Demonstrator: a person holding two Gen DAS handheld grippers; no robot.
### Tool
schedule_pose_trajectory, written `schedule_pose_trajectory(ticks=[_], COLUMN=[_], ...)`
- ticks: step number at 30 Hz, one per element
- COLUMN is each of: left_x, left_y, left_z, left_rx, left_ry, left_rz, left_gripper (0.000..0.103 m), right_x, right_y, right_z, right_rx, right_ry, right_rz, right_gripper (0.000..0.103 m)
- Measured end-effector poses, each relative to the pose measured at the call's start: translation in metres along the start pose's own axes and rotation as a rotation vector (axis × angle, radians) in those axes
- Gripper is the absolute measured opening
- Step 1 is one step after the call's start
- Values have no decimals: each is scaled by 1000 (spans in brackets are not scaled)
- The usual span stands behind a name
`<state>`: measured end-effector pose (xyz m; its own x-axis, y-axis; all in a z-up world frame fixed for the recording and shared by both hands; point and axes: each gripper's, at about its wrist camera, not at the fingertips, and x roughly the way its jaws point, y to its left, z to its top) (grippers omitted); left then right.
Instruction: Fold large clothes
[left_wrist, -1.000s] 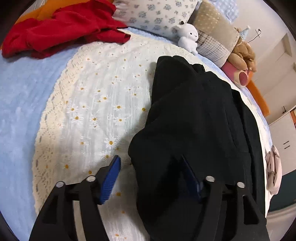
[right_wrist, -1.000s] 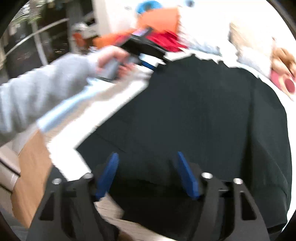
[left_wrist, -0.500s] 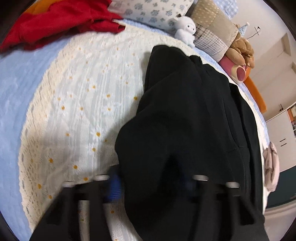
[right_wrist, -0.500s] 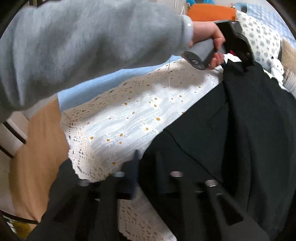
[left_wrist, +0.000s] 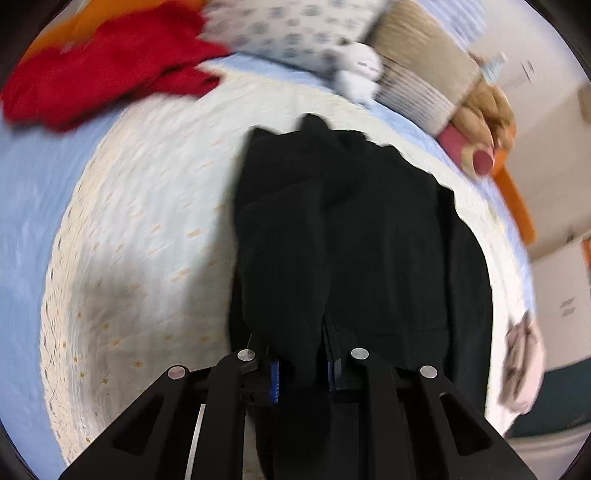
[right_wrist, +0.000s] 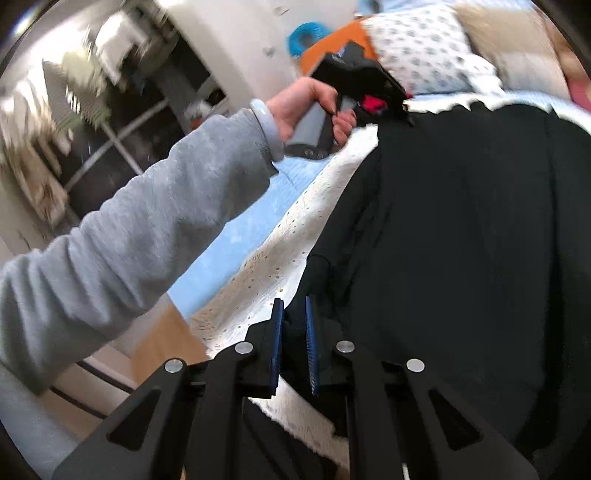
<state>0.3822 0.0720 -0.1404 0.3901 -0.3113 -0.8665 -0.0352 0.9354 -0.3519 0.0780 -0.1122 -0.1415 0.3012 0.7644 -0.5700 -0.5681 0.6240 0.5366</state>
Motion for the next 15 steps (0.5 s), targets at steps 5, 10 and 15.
schedule_pose_trajectory(ticks=[5, 10, 15], left_x=[26, 81, 87], left_y=[-79, -113, -131], left_z=[-7, -30, -43], left_rx=[131, 211, 304], left_ry=[22, 64, 30], left_rz=[97, 230, 293], left_gripper=[21, 21, 41], right_x=[-21, -21, -18], right_y=[-47, -93, -100], right_z=[-27, -58, -71], right_rx=[147, 263, 258], right_ry=[1, 37, 34], right_rz=[44, 58, 52], right_gripper=[12, 8, 9])
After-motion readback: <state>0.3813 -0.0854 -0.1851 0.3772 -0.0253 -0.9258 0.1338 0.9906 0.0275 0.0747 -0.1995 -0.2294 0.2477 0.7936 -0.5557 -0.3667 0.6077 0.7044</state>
